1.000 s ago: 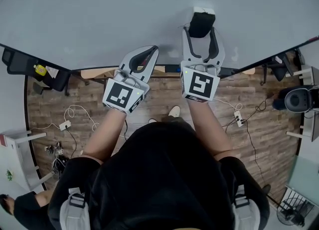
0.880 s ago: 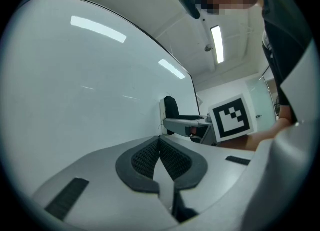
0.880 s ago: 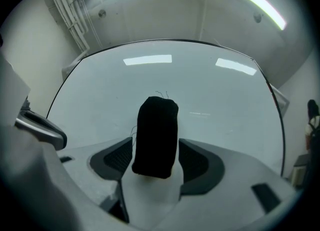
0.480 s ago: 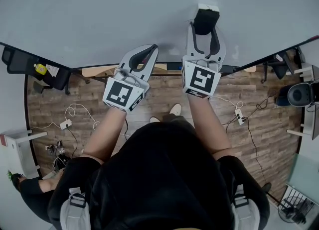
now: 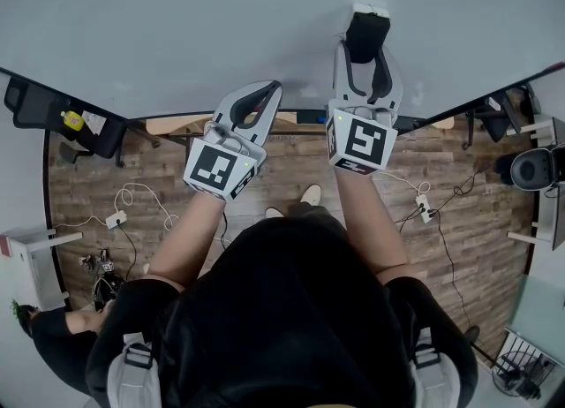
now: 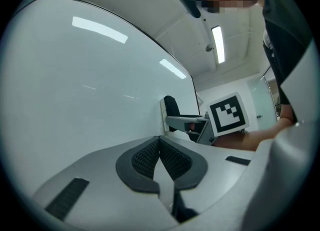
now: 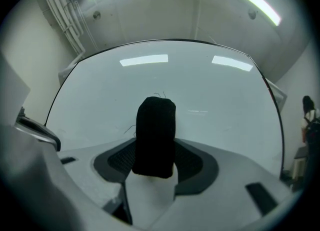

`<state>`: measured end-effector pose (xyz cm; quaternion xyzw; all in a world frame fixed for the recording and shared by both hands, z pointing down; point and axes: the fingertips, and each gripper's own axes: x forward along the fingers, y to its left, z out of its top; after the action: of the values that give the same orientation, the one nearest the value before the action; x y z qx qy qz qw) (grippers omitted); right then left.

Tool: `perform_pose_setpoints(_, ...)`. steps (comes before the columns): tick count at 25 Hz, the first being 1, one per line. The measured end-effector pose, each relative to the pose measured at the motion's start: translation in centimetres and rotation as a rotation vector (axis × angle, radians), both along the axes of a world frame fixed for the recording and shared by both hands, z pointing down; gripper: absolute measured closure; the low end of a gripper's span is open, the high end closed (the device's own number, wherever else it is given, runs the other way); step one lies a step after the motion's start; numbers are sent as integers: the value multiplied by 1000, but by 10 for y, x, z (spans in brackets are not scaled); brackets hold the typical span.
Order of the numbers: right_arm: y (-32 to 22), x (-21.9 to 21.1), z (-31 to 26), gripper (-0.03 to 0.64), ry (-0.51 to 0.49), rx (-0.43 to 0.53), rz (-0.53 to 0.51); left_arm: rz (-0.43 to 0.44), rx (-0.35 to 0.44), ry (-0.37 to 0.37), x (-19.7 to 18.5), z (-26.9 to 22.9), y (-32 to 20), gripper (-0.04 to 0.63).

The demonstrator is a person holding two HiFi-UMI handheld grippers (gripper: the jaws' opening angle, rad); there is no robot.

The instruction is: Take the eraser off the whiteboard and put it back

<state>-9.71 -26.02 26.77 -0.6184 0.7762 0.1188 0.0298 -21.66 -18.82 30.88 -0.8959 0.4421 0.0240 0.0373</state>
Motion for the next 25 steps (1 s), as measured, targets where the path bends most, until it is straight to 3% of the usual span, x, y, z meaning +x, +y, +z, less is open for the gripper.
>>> perform_pose_setpoints(25, 70, 5, -7, 391, -18, 18, -103, 3, 5, 15, 6, 5, 48, 601)
